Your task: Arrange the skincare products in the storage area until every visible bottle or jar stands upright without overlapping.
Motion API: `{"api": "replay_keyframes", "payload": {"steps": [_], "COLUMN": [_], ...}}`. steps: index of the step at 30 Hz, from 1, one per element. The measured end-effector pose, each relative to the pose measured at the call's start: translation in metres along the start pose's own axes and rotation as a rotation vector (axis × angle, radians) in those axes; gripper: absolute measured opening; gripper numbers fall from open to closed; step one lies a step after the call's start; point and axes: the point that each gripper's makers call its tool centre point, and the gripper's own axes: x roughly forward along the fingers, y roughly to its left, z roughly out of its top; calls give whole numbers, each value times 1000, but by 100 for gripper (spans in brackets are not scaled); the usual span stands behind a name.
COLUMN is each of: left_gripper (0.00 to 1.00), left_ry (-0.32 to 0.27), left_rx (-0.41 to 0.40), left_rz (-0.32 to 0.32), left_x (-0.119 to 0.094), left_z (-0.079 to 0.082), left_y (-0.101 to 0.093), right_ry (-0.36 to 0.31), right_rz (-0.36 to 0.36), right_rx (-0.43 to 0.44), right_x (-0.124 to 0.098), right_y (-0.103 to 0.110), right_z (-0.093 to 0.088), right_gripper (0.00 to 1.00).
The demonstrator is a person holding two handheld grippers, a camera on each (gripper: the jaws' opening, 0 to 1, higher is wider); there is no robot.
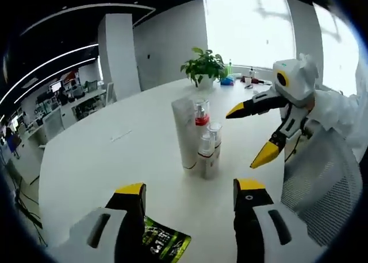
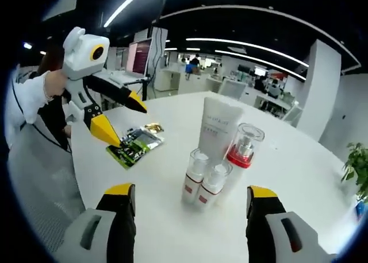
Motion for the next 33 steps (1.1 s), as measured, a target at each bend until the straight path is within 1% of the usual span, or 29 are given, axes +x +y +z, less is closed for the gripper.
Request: {"api": "replay_keyframes", "payload": {"steps": [3, 6, 7, 10, 11, 14, 16, 17, 18, 20, 23, 26, 28, 30, 33], "left_gripper": [68, 73, 76, 80, 81, 83, 83, 83, 84, 87, 88, 90, 94, 95, 96], "left_ry": [0, -1, 2, 28, 34, 35, 2, -7, -6, -12, -22, -30, -36, -49, -41], "left_rx": [-19, -27, -26, -26, -31, -43, -57, -60, -67, -92, -105, -102, -129, -146, -151], "left_rz": [10, 18, 18, 38, 46, 64, 109, 127, 131, 139, 158, 174, 192, 197, 201], "left_x": [-8, -19, -22, -34, -37, -48, -56, -60, -63, -69, -78, -84, -90, -94, -97], "left_z": [-2, -3, -3, -10, -14, -20, -19, -18, -19, -23, -26, -26, -29, -30, -36], "left_y": [0, 2, 0, 0, 4, 10, 20, 21, 22, 27, 26, 26, 26, 24, 20], "right_ry": [-3, -5, -5, -9, -11, -24, -34, -36, -37, -36, -31, -35, -37, -33, -22], "right_rz": [7, 9, 9, 4, 0, -1, 0, 0, 0, -4, -28, -34, -37, -33, -30], "right_rx": [-14, -28, -28, -32, -35, -34, -29, -27, -27, -30, -3, 9, 13, 9, 14], "right_x": [-4, -9, -11, -15, -17, -21, -24, -25, -27, -29, -33, -38, -41, -42, -44], "right_y": [5, 9, 10, 12, 12, 13, 14, 15, 17, 18, 16, 17, 19, 22, 25], "right_z": [5, 8, 9, 12, 13, 18, 21, 22, 22, 21, 18, 17, 17, 14, 10], "right_gripper": [84, 86, 87, 91, 92, 93, 94, 94, 94, 95, 99, 99, 99, 99, 99]}}
